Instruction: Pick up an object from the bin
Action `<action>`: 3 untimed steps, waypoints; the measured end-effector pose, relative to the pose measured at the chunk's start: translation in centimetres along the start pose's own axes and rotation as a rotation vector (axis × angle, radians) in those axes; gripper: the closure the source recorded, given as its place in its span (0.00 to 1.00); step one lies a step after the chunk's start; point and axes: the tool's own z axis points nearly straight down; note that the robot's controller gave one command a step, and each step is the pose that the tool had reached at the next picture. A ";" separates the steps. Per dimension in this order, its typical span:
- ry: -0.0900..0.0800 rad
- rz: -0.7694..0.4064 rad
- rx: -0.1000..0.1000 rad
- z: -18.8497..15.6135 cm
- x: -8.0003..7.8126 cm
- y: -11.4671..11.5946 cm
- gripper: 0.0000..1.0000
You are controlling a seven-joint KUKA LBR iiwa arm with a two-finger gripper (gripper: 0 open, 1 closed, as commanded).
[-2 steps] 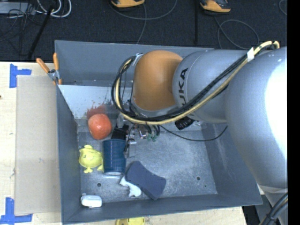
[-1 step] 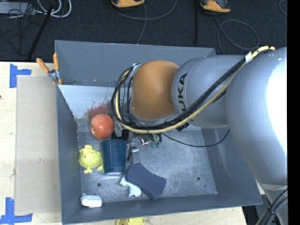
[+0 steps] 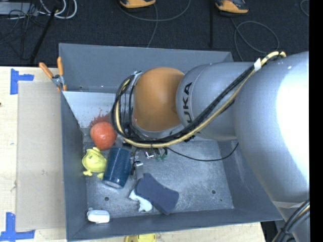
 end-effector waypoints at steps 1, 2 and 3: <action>0.003 -0.110 -0.001 -1.1 2.2 3.2 0.00; -0.001 -0.343 -0.001 1.1 0.6 3.6 1.00; -0.001 -0.343 -0.001 1.1 0.6 3.6 1.00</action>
Offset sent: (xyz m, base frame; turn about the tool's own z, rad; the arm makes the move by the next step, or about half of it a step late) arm -0.0170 0.0329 -0.0120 -0.3456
